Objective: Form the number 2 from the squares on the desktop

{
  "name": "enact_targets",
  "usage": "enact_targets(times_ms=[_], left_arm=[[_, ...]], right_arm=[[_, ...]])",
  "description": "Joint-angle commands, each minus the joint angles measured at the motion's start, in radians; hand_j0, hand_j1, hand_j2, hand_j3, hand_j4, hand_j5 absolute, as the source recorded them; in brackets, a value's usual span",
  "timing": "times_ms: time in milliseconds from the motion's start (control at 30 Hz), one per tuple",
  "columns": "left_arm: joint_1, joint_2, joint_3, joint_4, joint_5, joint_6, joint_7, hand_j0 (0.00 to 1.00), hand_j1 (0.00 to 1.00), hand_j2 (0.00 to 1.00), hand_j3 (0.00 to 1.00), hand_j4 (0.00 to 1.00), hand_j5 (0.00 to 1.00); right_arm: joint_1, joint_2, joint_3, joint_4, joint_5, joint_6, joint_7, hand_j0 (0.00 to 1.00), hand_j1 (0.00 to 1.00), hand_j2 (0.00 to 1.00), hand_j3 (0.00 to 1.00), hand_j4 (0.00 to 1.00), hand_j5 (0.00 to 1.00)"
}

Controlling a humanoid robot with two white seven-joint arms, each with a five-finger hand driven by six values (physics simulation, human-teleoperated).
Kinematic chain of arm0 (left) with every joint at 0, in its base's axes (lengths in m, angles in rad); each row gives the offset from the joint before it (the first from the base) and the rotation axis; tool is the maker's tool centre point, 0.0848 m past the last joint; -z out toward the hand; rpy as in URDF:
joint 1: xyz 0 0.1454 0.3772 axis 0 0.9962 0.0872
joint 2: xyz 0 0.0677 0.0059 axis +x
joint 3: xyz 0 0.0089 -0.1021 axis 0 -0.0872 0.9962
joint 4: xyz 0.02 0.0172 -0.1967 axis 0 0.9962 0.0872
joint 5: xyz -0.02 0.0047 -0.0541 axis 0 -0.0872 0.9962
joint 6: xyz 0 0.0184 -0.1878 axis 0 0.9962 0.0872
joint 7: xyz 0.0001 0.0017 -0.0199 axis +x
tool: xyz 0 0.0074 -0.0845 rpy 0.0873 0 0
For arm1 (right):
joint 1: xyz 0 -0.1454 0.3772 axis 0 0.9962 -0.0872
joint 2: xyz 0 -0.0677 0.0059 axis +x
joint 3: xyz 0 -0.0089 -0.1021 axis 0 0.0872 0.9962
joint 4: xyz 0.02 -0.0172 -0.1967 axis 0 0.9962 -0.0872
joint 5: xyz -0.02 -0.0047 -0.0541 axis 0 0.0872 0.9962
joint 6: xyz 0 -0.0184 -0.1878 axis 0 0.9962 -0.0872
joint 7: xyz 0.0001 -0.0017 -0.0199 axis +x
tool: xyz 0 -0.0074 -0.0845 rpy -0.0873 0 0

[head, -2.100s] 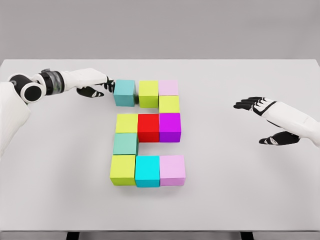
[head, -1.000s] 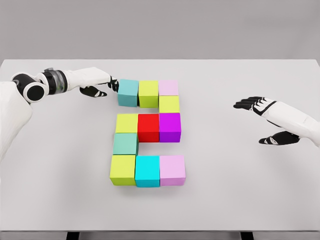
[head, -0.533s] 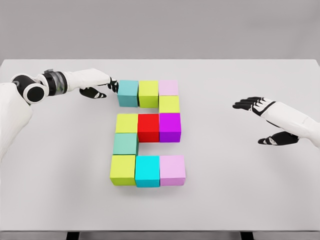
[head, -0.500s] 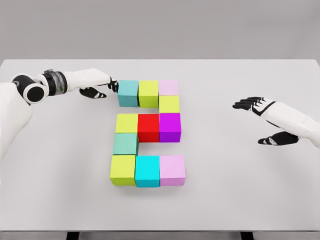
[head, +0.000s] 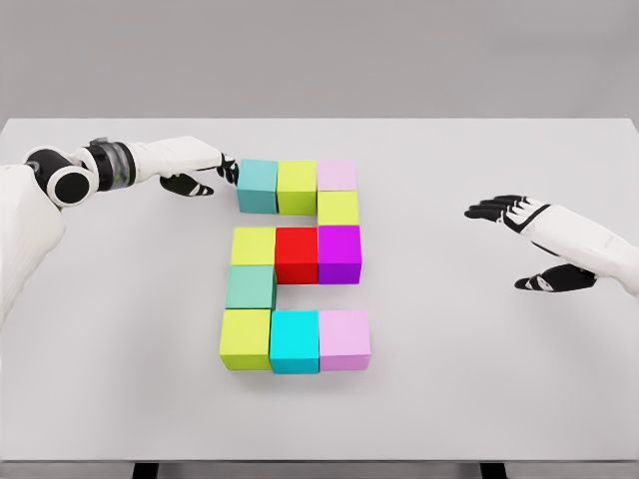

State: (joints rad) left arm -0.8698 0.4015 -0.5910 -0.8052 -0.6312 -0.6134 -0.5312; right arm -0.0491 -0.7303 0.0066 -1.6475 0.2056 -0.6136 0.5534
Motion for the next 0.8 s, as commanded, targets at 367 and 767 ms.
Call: enact_targets(times_ms=[367, 767], left_arm=[[-0.006, 0.091, 0.01, 0.006, 0.054, 0.003, 0.007, 0.81, 0.81, 0.81, 0.81, 0.81, 0.81], [0.011, 0.331, 0.016, -0.009, 0.232, 0.003, 0.008, 1.0, 1.0, 1.0, 1.0, 1.0, 1.0]], right_arm=[[0.006, 0.009, 0.0, -0.003, -0.008, 0.003, 0.002, 1.0, 1.0, 1.0, 1.0, 1.0, 1.0], [0.017, 0.009, -0.003, -0.015, -0.008, 0.003, 0.002, 1.0, 1.0, 1.0, 1.0, 1.0, 1.0]])
